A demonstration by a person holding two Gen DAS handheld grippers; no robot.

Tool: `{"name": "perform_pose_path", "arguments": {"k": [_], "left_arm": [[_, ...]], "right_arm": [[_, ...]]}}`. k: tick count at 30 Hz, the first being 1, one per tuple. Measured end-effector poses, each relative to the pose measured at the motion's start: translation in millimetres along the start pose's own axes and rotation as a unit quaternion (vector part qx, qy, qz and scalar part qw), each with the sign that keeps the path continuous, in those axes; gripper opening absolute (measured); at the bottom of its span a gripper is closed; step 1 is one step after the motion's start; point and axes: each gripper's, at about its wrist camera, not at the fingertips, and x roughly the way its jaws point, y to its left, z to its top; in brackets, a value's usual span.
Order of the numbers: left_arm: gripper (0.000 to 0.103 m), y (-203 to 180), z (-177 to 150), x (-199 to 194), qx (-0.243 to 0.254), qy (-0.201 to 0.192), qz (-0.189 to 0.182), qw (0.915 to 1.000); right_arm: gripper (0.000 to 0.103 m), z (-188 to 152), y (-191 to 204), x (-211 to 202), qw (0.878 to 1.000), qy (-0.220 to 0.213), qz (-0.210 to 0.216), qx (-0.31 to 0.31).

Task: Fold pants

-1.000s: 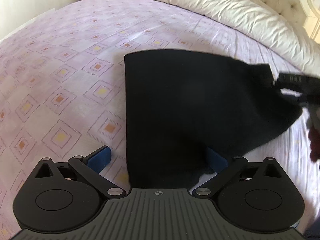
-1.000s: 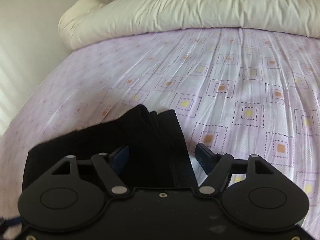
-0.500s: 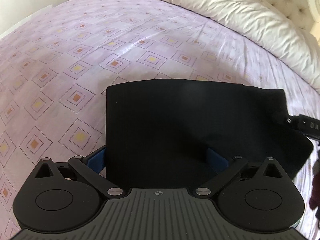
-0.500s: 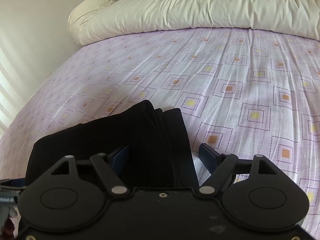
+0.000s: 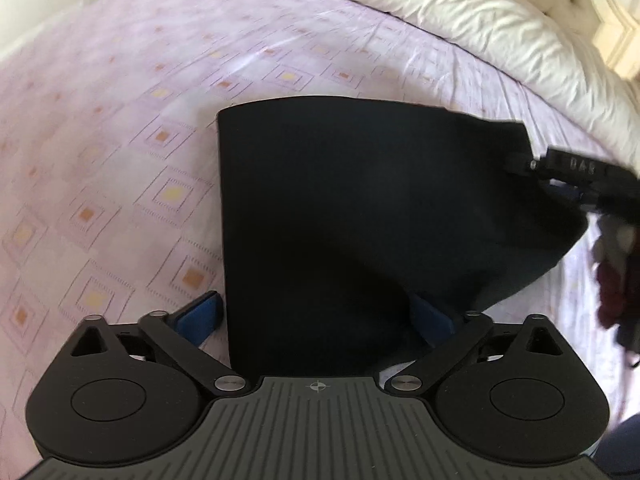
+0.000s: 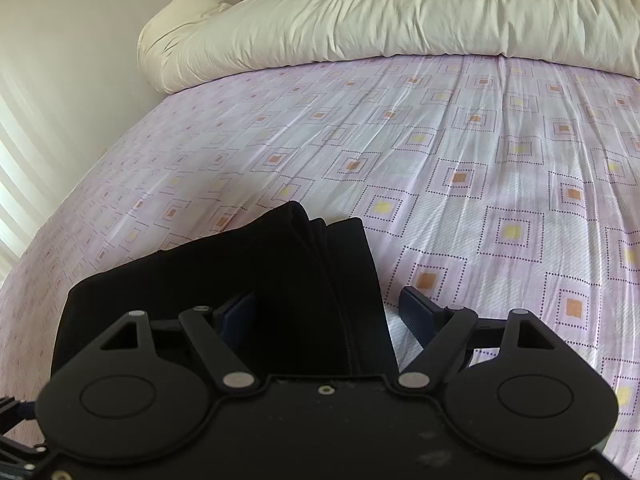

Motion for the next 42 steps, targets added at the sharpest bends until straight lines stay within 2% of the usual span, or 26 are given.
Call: {"name": "perform_pose_path", "arguments": {"k": [2, 5, 7, 11, 13, 15, 20, 21, 22, 23, 24, 25, 26, 27, 28, 29, 30, 32, 37, 40, 42], "left_arm": [[0.083, 8.2, 6.7, -7.2, -0.034, -0.007, -0.003, 0.9994], [0.083, 17.8, 20.2, -15.3, -0.07, -0.045, 0.003, 0.9966], [0.083, 20.4, 29.0, -10.0, -0.067, -0.044, 0.014, 0.9967], [0.086, 20.5, 35.7, 17.6, -0.059, -0.019, 0.032, 0.9976], [0.091, 19.0, 35.0, 21.2, -0.054, -0.039, 0.03, 0.9973], [0.102, 18.7, 33.3, 24.5, -0.05, -0.042, 0.025, 0.9976], [0.102, 15.8, 34.8, 25.7, -0.036, -0.049, 0.027, 0.9978], [0.102, 14.5, 34.6, 25.7, -0.036, -0.05, 0.026, 0.9978], [0.102, 14.6, 37.7, 28.2, -0.035, -0.05, 0.023, 0.9978], [0.101, 14.9, 38.6, 29.4, -0.034, -0.051, 0.021, 0.9979], [0.1, 14.6, 38.5, 29.4, -0.035, -0.053, 0.018, 0.9978], [0.097, 14.5, 37.5, 28.3, -0.039, -0.057, 0.018, 0.9975], [0.077, 14.5, 36.4, 25.7, -0.043, -0.067, 0.018, 0.9967], [0.062, 15.1, 36.0, 22.4, -0.052, -0.073, 0.005, 0.9959], [0.053, 15.8, 36.1, 20.6, -0.066, -0.076, 0.0, 0.9949], [0.036, 16.9, 36.2, 19.3, -0.08, -0.076, -0.009, 0.9938], [0.026, 17.1, 36.7, 18.6, -0.086, -0.074, -0.02, 0.9933], [0.023, 12.2, 36.8, 15.0, -0.082, -0.076, -0.012, 0.9937], [0.021, -3.4, 26.8, -2.4, -0.017, -0.096, 0.038, 0.9945], [0.02, 10.6, 17.7, -16.6, 0.013, -0.101, 0.053, 0.9934], [0.019, 29.9, 13.3, -26.4, 0.014, -0.101, 0.063, 0.9928]], "right_arm": [[0.085, 0.0, -0.4, 0.0, 1.0, -0.001, 0.001, 0.0], [0.085, 0.3, -0.4, 0.4, 1.0, 0.0, 0.0, 0.0], [0.085, 0.2, -0.6, 0.4, 1.0, 0.0, 0.001, -0.001], [0.085, 0.4, -2.0, 0.2, 1.0, 0.002, 0.006, 0.0], [0.085, 0.8, -4.0, -0.4, 1.0, 0.004, 0.012, 0.002], [0.085, 1.3, -7.1, -1.0, 1.0, 0.006, 0.02, 0.005], [0.082, 3.6, -20.8, -3.5, 0.998, 0.015, 0.058, 0.01], [0.08, 4.2, -26.1, -4.3, 0.997, 0.016, 0.07, 0.017], [0.053, 4.7, -33.1, -5.0, 0.996, 0.017, 0.084, 0.034], [0.041, 4.5, -44.0, -2.0, 0.991, 0.03, 0.108, 0.071], [0.039, 3.1, -55.1, -0.3, 0.985, 0.031, 0.131, 0.11], [0.037, 1.6, -61.7, 1.9, 0.98, 0.035, 0.148, 0.129], [0.036, 0.7, -63.9, 2.6, 0.978, 0.035, 0.154, 0.133], [0.036, 0.2, -62.3, 1.8, 0.979, 0.032, 0.153, 0.129], [0.036, -0.3, -58.6, 0.2, 0.981, 0.029, 0.147, 0.12], [0.036, -2.0, -53.8, -1.9, 0.984, 0.024, 0.138, 0.111], [0.035, -4.2, -49.1, -4.1, 0.986, 0.018, 0.131, 0.105], [0.033, -9.0, -40.0, -10.0, 0.988, 0.009, 0.12, 0.095], [0.031, -28.9, -10.7, -33.8, 0.995, 0.006, 0.083, 0.048], [0.031, -36.4, 11.9, -44.0, 0.998, 0.017, 0.067, 0.014], [0.031, -42.9, 33.8, -44.9, 0.998, 0.025, 0.065, -0.01]]}}
